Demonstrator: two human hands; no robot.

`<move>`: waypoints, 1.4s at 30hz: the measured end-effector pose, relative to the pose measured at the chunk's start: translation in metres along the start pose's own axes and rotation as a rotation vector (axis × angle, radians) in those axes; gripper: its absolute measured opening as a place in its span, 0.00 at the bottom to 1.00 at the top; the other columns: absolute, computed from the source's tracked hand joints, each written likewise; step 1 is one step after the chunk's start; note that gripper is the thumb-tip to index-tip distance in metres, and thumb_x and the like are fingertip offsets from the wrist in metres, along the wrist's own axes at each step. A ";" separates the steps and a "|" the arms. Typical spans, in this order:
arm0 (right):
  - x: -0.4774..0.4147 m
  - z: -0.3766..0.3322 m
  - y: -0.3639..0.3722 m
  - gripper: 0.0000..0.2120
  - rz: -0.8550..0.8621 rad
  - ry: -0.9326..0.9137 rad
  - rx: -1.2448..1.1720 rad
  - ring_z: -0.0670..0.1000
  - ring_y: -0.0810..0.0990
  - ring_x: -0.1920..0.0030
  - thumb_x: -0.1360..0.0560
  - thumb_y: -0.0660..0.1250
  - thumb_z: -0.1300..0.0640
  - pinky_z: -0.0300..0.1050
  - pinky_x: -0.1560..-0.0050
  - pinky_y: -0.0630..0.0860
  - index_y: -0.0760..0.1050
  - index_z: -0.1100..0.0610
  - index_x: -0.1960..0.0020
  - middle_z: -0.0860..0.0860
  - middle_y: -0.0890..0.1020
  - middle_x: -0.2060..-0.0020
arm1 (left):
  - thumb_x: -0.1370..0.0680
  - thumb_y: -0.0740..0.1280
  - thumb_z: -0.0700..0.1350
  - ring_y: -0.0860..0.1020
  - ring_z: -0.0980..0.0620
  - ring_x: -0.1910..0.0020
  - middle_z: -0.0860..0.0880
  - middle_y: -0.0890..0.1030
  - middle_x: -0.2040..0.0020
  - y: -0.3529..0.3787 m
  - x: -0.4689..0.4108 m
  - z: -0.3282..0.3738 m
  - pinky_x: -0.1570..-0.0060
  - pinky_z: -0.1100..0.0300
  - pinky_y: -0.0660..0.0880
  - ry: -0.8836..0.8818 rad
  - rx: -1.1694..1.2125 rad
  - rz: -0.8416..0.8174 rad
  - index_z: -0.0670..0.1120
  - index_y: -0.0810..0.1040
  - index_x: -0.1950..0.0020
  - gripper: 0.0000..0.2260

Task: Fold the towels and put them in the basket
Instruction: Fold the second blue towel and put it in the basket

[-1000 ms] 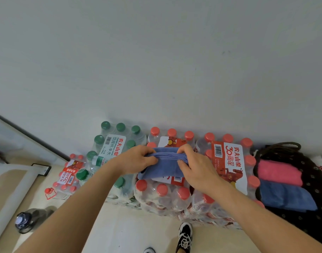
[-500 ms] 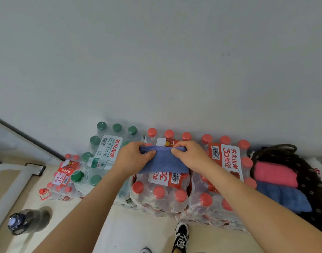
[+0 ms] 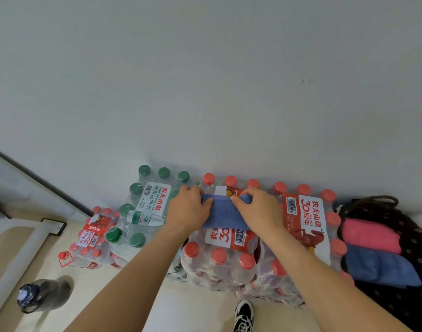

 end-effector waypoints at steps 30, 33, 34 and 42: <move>0.043 -0.019 -0.020 0.23 -0.186 -0.054 -0.355 0.52 0.65 0.29 0.25 0.63 0.39 0.52 0.32 0.68 0.71 0.46 0.33 0.48 0.66 0.31 | 0.35 0.62 0.52 0.68 0.47 0.41 0.50 0.72 0.45 -0.003 0.024 0.012 0.35 0.44 0.61 0.361 -0.145 0.073 0.51 0.78 0.46 0.19; 0.069 -0.032 -0.036 0.42 -0.276 -0.229 0.014 0.46 0.44 0.24 0.34 0.69 0.33 0.52 0.25 0.52 0.60 0.48 0.26 0.44 0.50 0.23 | 0.36 0.61 0.54 0.72 0.50 0.49 0.51 0.73 0.52 -0.016 0.037 0.008 0.44 0.51 0.70 0.370 0.101 -0.191 0.48 0.78 0.50 0.19; 0.078 -0.036 -0.042 0.44 -0.242 -0.293 0.108 0.43 0.43 0.24 0.35 0.72 0.34 0.51 0.25 0.49 0.59 0.49 0.26 0.43 0.50 0.23 | 0.37 0.63 0.53 0.74 0.52 0.55 0.50 0.75 0.55 -0.020 0.045 0.009 0.50 0.52 0.73 0.378 0.218 -0.280 0.46 0.77 0.54 0.17; 0.139 -0.023 -0.069 0.19 -0.122 -0.120 -0.588 0.42 0.79 0.43 0.33 0.74 0.48 0.52 0.37 0.75 0.76 0.47 0.43 0.43 0.81 0.46 | 0.42 0.68 0.52 0.71 0.50 0.65 0.45 0.73 0.66 -0.030 0.091 0.013 0.63 0.55 0.66 0.213 0.806 -0.570 0.40 0.73 0.64 0.17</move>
Point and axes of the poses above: each hand's wrist, its own x-axis away from the middle knuckle, its own y-axis out of the palm, z = x × y, the point moved 7 cm from there along -x, towards the middle knuckle
